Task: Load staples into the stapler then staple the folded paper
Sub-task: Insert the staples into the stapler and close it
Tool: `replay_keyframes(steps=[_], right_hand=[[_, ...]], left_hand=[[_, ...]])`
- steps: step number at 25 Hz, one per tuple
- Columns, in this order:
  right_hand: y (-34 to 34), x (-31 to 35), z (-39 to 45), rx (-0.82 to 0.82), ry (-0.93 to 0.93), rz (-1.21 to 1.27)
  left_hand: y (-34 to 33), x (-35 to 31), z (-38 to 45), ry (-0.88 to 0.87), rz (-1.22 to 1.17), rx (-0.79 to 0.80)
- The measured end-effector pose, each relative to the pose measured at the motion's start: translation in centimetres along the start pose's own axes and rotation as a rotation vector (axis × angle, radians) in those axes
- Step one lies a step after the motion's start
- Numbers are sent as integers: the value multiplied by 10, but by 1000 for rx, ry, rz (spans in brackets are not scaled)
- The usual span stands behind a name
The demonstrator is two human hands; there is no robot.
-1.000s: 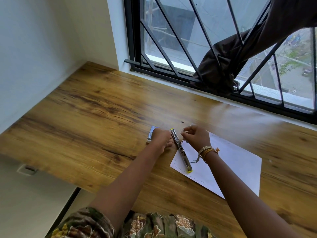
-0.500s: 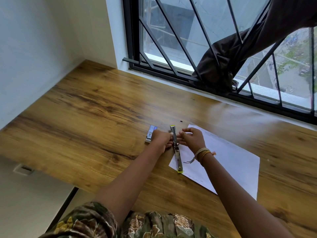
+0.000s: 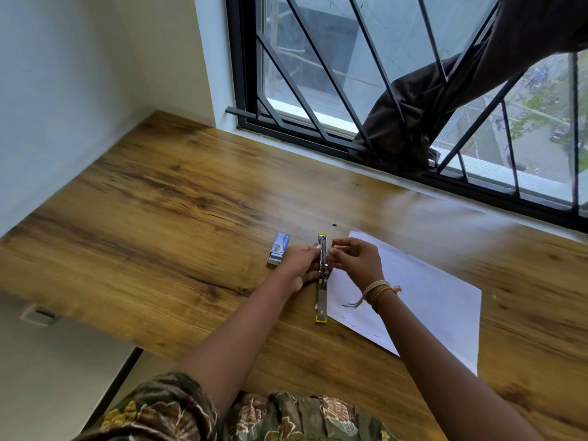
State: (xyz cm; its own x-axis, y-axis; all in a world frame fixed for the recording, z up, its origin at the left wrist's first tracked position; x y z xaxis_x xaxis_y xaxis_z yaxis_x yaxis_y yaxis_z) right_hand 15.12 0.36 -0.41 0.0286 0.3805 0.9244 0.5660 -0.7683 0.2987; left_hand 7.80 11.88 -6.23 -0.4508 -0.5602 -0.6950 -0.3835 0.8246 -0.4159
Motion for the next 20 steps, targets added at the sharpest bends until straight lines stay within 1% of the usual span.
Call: replay_keyframes(steps=[2, 4, 7, 11, 20], right_hand=[[-2, 16, -1, 5, 103, -327], [-7, 25, -2, 29, 174, -479], [-10, 32, -3, 45, 215, -543], [-14, 37, -3, 81, 206, -619], [-21, 41, 11, 189, 72, -757]], left_hand=[[0, 2, -1, -14, -39, 3], [3, 2, -1, -31, -32, -19], [5, 2, 1, -48, -28, -45], [8, 5, 6, -51, -24, -43], [11, 8, 11, -68, 7, -58]])
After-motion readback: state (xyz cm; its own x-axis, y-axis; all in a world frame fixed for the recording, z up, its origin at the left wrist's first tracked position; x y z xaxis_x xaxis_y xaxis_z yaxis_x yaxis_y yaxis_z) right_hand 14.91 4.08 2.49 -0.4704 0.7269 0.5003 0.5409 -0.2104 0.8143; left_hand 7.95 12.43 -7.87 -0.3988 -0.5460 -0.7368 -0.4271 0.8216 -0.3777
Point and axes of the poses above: each hand's wrist, its own z-axis towards the middle knuckle, its own y-axis out of the back of the hand, x = y × z, the point moved 10 cm from there along z, towards the middle knuckle, and after that the axes turned 12 degrees about x, right-handed, at the moved point
